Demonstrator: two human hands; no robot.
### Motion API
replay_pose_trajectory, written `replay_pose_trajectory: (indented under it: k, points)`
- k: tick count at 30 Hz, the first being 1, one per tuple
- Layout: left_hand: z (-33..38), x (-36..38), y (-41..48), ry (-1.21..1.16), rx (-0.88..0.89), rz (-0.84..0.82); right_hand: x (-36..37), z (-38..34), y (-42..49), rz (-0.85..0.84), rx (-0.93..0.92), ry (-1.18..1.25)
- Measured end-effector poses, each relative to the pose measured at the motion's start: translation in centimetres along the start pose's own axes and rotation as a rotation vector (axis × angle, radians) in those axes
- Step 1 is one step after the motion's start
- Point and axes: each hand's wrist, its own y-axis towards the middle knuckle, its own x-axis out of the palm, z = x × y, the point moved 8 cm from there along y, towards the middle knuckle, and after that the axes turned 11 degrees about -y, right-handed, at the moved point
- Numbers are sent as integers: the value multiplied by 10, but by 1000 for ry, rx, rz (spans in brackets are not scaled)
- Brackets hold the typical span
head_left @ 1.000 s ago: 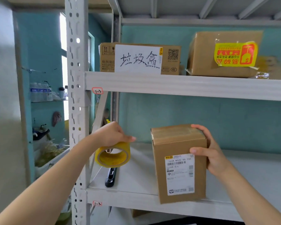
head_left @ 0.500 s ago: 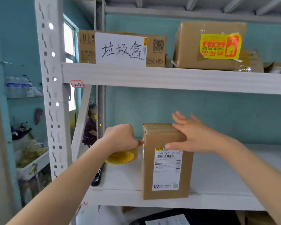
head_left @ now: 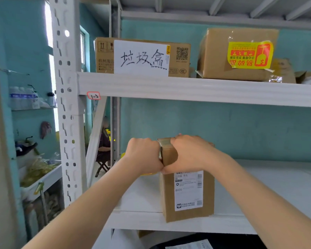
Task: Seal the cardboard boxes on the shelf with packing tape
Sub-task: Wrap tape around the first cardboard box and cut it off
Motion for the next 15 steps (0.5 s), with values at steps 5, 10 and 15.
replay_pose_trajectory:
  k: [5,10,15]
  points:
    - [-6,1,-7,-18,3,24,6,-11,4,-17,-103,-21]
    - [-5,7,-7,-99,-37,11,0,-4,10,-41,-62,46]
    - [-8,9,-7,-101,-39,51,8,-13,8,-2,-84,26]
